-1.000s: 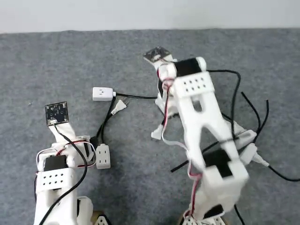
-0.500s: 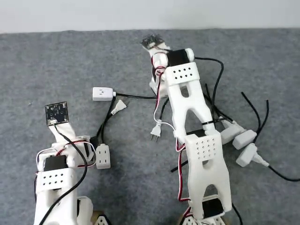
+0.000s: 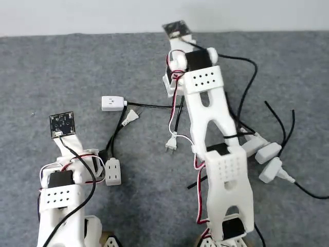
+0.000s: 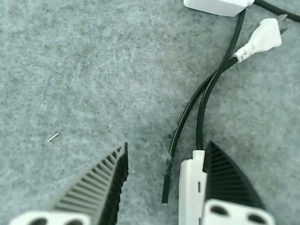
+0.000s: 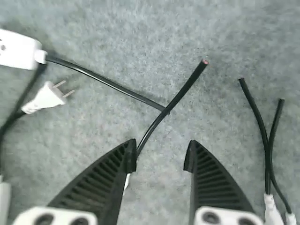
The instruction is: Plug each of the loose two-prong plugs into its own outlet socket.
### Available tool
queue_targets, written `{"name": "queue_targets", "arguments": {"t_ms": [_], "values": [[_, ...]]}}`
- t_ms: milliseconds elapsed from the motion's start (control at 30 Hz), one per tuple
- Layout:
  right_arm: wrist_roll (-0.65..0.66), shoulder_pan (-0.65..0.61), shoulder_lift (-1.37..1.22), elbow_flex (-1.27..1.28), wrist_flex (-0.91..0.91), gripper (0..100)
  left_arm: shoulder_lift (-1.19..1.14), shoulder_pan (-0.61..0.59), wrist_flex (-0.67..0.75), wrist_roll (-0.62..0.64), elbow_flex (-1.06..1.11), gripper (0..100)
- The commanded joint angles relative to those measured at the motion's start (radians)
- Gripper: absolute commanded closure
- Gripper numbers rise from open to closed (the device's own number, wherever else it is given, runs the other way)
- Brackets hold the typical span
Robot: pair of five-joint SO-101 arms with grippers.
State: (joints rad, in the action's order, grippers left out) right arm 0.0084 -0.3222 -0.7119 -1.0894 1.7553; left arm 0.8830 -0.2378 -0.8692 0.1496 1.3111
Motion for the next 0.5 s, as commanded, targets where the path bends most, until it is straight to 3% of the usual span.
{"name": "queue_targets", "arguments": {"t_ms": [0,200,467], "values": [[-0.068,-0.036,0.2,0.164,0.045,82.7,0.017,0.009,0.026,0.006,-0.004,75],[-0.16,-0.137,0.43,0.601,-0.031,90.7,0.017,0.006,0.026,0.006,-0.004,75],[-0.178,-0.147,0.559,1.192,-0.524,90.1,0.018,0.008,0.025,0.006,-0.004,75]]}}
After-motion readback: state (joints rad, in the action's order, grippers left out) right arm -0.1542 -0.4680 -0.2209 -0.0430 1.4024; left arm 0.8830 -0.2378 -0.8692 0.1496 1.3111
